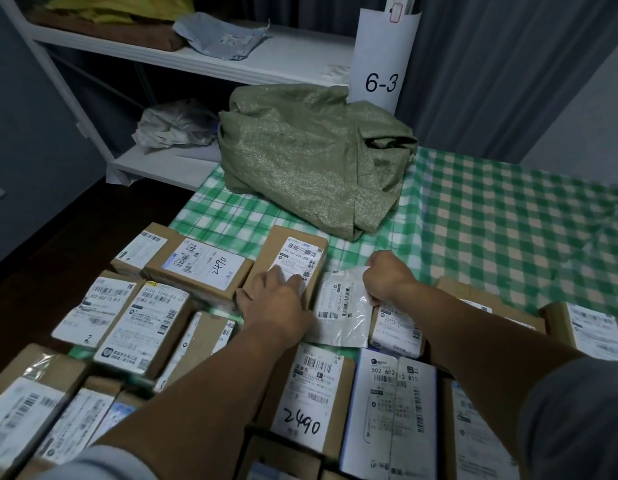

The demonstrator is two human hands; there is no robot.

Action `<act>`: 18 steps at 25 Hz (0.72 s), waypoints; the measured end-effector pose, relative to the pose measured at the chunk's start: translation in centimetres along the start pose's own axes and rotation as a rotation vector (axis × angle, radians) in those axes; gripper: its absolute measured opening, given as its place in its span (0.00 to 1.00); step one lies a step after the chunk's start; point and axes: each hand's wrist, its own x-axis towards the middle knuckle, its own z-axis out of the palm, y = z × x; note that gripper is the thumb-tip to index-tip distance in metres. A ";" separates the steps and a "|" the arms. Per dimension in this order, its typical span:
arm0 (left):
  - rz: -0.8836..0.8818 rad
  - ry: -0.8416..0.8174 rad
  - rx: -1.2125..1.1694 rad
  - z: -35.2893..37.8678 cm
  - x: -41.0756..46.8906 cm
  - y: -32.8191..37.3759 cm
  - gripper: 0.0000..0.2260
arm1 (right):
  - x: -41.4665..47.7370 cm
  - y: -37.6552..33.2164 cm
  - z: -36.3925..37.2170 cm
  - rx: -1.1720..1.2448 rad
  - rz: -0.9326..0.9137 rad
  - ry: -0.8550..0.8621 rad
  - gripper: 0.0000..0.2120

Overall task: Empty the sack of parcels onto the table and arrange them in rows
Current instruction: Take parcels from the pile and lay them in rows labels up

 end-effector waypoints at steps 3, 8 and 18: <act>0.001 0.005 -0.006 -0.2 -0.1 0.0 0.11 | 0.0 -0.4 -0.2 -0.091 -0.044 0.075 0.07; 0.005 0.031 0.017 -0.3 -0.2 0.0 0.14 | -0.4 0.0 -0.1 -0.416 -0.137 0.035 0.10; -0.010 0.019 0.044 -0.5 -0.2 0.2 0.20 | -2.9 -0.6 2.1 -1.037 -0.371 -0.115 0.18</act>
